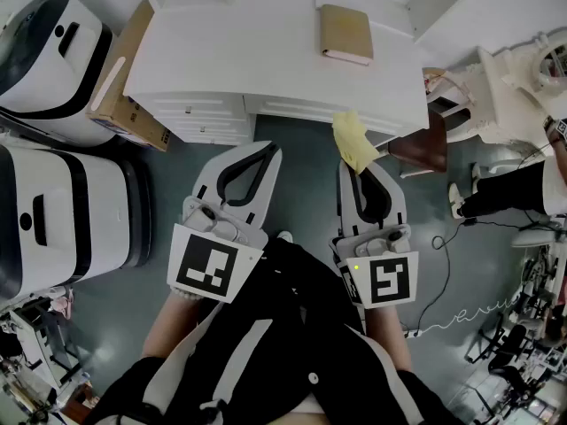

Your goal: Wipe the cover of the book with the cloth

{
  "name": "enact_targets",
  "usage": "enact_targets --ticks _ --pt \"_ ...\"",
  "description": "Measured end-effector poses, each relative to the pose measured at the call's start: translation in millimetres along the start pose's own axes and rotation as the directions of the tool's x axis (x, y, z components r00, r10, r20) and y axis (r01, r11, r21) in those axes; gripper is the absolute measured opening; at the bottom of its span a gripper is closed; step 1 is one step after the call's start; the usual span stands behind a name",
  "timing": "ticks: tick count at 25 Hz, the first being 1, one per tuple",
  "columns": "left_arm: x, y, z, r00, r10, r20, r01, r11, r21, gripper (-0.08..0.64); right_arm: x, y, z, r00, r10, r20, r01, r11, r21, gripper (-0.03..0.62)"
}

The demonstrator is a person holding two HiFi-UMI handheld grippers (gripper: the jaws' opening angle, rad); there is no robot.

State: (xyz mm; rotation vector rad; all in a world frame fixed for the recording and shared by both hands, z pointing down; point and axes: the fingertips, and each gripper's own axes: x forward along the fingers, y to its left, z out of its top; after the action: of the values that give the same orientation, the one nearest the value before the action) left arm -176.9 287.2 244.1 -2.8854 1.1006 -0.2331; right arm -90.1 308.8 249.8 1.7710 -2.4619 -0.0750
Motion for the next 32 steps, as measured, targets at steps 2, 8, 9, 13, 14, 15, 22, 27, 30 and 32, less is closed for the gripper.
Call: enact_targets --ticks 2,8,9,13,14,15,22,27,30,32 --pt "0.7 0.3 -0.7 1.0 0.002 0.0 -0.002 1.0 -0.007 0.002 0.3 -0.3 -0.4 1.0 -0.001 0.0 0.001 1.0 0.0 0.036" --pt "2.1 0.5 -1.7 1.0 -0.005 0.0 0.005 1.0 -0.004 0.002 0.5 -0.9 -2.0 1.0 -0.007 -0.004 0.007 1.0 0.001 0.035" --pt "2.1 0.2 -1.5 1.0 -0.008 0.002 0.008 1.0 -0.005 0.002 0.4 -0.8 -2.0 1.0 -0.008 -0.005 0.008 1.0 0.002 0.035" --pt "1.1 -2.2 -0.3 1.0 -0.025 0.006 0.025 1.0 0.006 0.002 -0.6 0.2 0.2 1.0 -0.015 -0.003 0.015 1.0 0.004 0.036" --pt "0.8 -2.1 0.2 1.0 -0.027 0.007 0.027 1.0 0.008 0.002 -0.5 0.4 1.5 1.0 -0.018 -0.001 0.018 1.0 0.006 0.036" --pt "0.5 -1.4 0.3 1.0 -0.029 0.007 0.029 1.0 0.007 0.002 -0.2 0.6 2.9 1.0 -0.02 0.003 0.02 1.0 0.008 0.035" --pt "-6.0 6.6 1.4 0.999 -0.036 0.021 0.036 0.999 -0.001 0.002 0.6 6.2 7.1 0.999 -0.043 0.012 0.042 0.999 0.012 0.037" --pt "-12.9 11.4 1.3 0.997 -0.063 0.036 0.063 0.998 0.01 0.002 -0.8 15.3 8.1 0.998 -0.069 0.013 0.069 0.998 0.003 0.037" --pt "-18.0 13.9 2.6 0.996 -0.073 0.049 0.073 0.997 0.006 0.002 -3.2 19.6 8.8 0.996 -0.092 0.017 0.092 0.996 0.002 0.037" --pt "-20.7 15.6 2.1 0.995 -0.081 0.052 0.08 0.997 0.007 0.002 -4.9 22.2 10.1 0.994 -0.108 0.024 0.108 0.994 -0.002 0.037"
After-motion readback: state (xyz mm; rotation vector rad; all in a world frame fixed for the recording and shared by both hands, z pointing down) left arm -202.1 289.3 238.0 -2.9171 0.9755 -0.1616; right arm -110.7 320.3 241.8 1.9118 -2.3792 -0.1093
